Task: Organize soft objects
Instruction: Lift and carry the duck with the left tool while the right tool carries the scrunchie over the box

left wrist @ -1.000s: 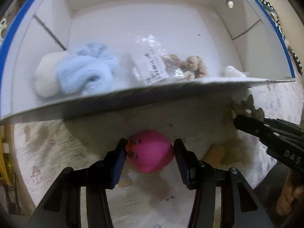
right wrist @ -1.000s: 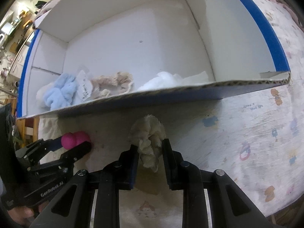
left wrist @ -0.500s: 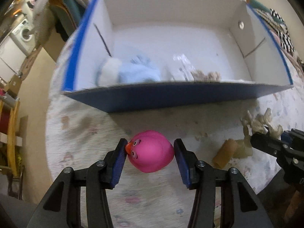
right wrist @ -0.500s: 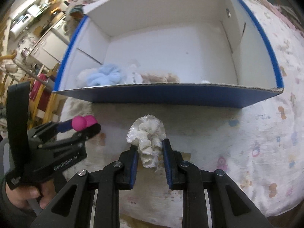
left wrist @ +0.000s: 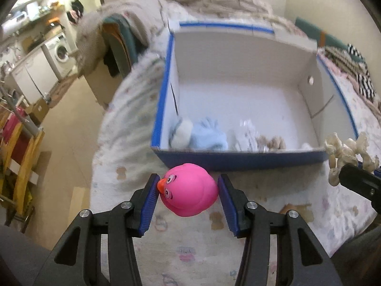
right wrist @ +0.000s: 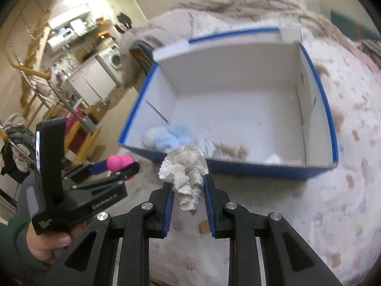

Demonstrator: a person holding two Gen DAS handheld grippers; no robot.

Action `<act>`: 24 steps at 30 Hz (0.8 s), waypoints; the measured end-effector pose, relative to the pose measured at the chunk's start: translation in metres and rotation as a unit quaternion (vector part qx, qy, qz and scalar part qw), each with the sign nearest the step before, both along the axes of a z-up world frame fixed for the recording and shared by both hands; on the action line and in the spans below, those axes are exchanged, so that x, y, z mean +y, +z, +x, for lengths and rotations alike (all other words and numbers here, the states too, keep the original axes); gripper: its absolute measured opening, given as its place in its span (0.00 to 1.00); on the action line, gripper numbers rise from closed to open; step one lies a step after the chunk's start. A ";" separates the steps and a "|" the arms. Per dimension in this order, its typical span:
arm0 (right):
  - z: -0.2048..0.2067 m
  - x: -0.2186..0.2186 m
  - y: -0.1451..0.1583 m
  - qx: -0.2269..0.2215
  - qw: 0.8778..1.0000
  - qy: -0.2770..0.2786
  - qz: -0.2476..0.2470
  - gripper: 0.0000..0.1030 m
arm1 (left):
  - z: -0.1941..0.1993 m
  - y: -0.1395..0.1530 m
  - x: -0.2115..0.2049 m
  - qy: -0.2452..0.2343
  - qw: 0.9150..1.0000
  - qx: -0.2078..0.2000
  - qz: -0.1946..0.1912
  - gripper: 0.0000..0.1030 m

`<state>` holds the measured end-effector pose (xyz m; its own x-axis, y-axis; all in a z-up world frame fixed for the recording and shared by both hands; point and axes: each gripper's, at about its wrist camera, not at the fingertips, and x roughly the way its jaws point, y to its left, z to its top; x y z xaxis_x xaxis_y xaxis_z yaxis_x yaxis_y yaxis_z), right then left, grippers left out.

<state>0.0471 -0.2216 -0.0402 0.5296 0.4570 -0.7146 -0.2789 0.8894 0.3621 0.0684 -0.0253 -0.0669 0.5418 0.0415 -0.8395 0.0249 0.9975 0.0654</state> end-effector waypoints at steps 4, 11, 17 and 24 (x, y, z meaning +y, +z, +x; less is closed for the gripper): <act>-0.003 -0.005 0.021 -0.050 0.999 -0.004 0.010 0.25 | -0.010 0.020 -0.003 0.009 0.998 -0.055 0.008 0.45; 0.003 -0.008 0.047 -0.088 0.996 -0.013 0.011 0.25 | -0.009 0.057 0.001 0.025 0.996 -0.086 -0.010 0.45; 0.016 -0.011 0.059 -0.098 0.995 -0.018 0.013 0.25 | 0.010 0.081 -0.002 0.015 0.995 -0.097 -0.016 0.45; 0.044 -0.014 0.058 -0.099 0.995 -0.012 -0.012 0.25 | 0.041 0.085 -0.006 0.001 0.995 -0.096 0.000 0.45</act>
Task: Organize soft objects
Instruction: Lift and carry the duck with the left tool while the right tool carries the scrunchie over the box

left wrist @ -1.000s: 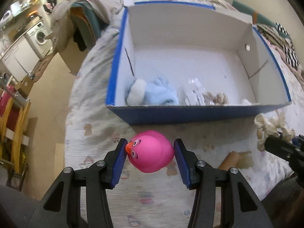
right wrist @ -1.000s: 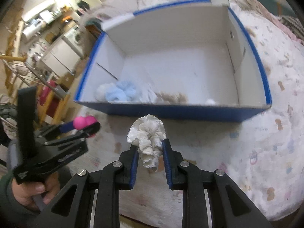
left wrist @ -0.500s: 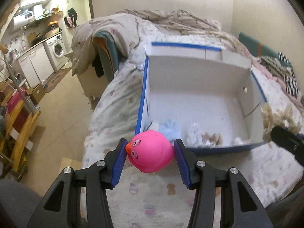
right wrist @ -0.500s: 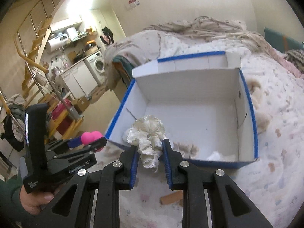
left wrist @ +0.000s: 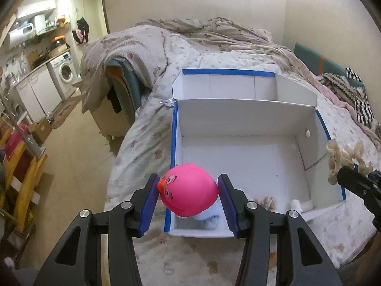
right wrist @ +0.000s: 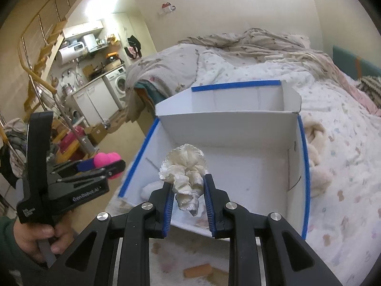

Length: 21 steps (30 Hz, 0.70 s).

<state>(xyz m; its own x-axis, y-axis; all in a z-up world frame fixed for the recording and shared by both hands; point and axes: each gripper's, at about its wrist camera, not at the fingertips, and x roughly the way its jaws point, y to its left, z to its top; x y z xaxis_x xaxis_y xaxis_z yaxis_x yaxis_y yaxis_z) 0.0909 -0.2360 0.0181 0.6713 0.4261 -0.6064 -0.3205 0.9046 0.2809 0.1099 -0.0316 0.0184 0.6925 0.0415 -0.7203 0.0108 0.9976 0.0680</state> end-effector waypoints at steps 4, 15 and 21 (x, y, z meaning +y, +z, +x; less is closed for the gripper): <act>0.017 -0.006 -0.005 0.009 1.000 -0.010 -0.001 0.25 | 0.019 -0.003 0.000 0.002 1.000 0.010 -0.004 0.45; 0.058 -0.010 -0.034 0.059 0.998 -0.031 -0.011 0.25 | 0.061 -0.034 -0.009 -0.009 0.999 0.041 0.019 0.45; 0.075 -0.006 -0.062 0.111 0.993 -0.037 -0.028 0.25 | 0.074 -0.060 -0.016 -0.028 0.997 0.064 0.020 0.45</act>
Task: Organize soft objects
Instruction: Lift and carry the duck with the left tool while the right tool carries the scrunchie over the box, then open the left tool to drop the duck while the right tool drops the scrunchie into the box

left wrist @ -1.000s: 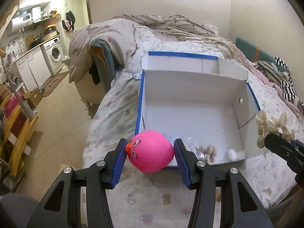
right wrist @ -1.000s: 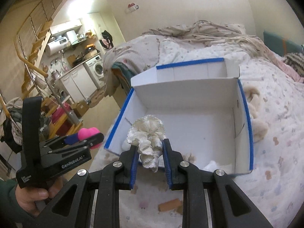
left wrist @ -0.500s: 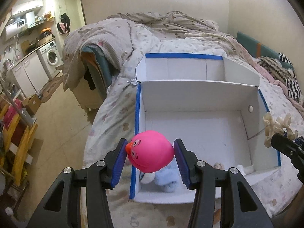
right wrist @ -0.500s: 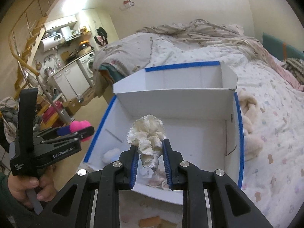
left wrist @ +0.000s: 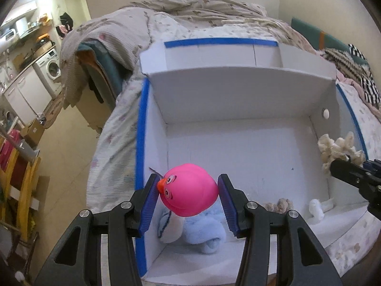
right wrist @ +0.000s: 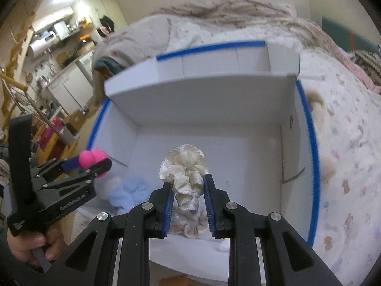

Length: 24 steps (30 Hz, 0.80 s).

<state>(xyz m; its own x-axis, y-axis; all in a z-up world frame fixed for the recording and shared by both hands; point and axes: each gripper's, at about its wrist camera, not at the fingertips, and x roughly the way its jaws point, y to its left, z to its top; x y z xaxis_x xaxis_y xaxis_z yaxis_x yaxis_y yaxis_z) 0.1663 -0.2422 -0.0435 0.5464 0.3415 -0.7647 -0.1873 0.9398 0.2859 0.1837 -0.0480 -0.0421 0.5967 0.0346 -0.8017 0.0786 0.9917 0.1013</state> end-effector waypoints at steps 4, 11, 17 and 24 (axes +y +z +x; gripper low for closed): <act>0.008 0.002 -0.015 0.030 1.000 -0.002 -0.008 0.25 | 0.004 -0.013 -0.007 -0.014 1.000 0.004 0.008 0.45; 0.011 0.006 -0.037 0.071 0.997 -0.003 -0.031 0.25 | 0.014 -0.021 -0.009 -0.014 1.000 0.010 -0.011 0.45; 0.009 0.005 -0.044 0.081 0.996 -0.004 -0.036 0.25 | 0.021 -0.031 -0.006 -0.008 0.999 0.026 -0.025 0.45; 0.009 0.001 -0.037 0.068 0.997 -0.013 -0.019 0.25 | 0.018 -0.033 -0.015 -0.029 0.999 0.023 -0.034 0.45</act>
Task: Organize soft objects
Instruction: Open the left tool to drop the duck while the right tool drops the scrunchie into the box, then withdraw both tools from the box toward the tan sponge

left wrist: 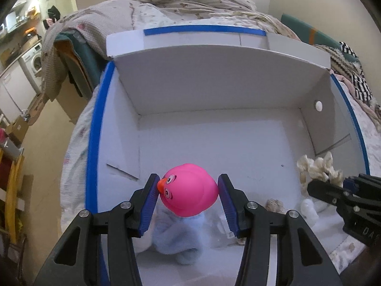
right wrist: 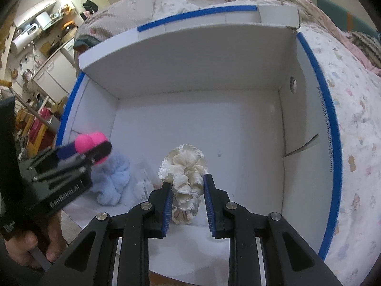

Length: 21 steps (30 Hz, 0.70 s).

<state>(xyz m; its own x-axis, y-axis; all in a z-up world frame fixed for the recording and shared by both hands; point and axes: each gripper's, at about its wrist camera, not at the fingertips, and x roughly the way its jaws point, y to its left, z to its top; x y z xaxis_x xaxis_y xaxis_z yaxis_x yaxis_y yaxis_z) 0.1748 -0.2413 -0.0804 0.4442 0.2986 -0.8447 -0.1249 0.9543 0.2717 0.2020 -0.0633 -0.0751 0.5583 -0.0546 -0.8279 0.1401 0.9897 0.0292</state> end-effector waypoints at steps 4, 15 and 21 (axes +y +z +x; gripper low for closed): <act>-0.001 -0.004 0.003 -0.007 1.000 -0.004 0.008 0.26 | -0.001 -0.001 -0.002 -0.006 1.000 0.006 -0.006 0.54; -0.005 -0.014 0.022 -0.052 0.998 -0.025 0.032 0.74 | -0.009 0.013 -0.005 -0.010 1.000 -0.015 -0.010 0.69; -0.007 -0.022 0.030 -0.069 0.995 -0.045 0.049 0.95 | -0.011 0.019 -0.004 -0.009 1.000 -0.022 -0.015 0.70</act>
<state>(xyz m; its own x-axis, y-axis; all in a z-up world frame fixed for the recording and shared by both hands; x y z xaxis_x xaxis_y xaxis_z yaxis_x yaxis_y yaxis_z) 0.1679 -0.2634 -0.0504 0.5825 0.3299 -0.7428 -0.0824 0.9332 0.3498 0.1909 -0.0676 -0.0560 0.5920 -0.0891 -0.8010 0.1575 0.9875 0.0066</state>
